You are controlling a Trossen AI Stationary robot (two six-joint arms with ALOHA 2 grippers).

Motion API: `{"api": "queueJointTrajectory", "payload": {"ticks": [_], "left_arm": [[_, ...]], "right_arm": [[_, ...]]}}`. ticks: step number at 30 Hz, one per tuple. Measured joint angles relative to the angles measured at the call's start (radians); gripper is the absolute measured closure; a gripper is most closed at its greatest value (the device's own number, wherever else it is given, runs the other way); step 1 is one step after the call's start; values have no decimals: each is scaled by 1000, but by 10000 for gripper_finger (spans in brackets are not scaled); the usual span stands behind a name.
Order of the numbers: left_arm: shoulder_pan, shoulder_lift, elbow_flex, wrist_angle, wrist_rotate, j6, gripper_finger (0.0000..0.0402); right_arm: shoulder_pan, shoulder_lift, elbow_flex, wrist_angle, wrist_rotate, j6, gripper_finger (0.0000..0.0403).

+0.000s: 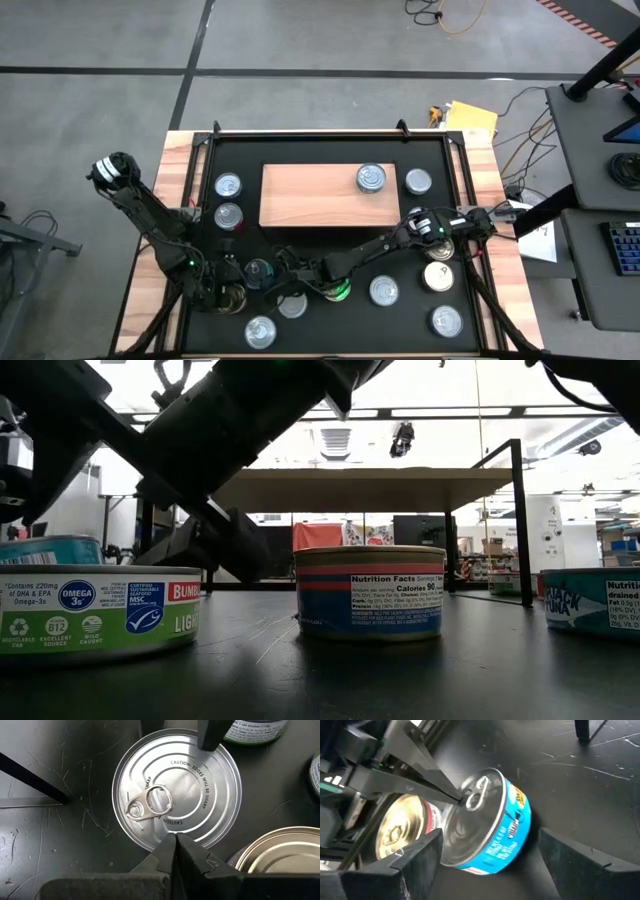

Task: Stack canned seafood by type on shelf
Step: Put the light blue tuna can on the shelf

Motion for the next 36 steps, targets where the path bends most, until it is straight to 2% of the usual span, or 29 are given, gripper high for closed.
{"api": "queueJointTrajectory", "payload": {"ticks": [12,18,24,30,36], "left_arm": [[-20,2,-1,14,4,-23,401],[-19,2,-2,15,4,-21,401],[-19,3,-3,16,9,-21,401],[-19,18,-2,25,0,-19,401],[-19,32,5,32,-4,-13,401]], "right_arm": [[0,3,-2,20,0,-5,103],[-6,53,-1,171,-57,-47,89],[-16,58,-1,192,-64,-87,91],[-21,58,-1,191,-63,-123,138],[-22,58,0,193,-60,-165,230]]}}
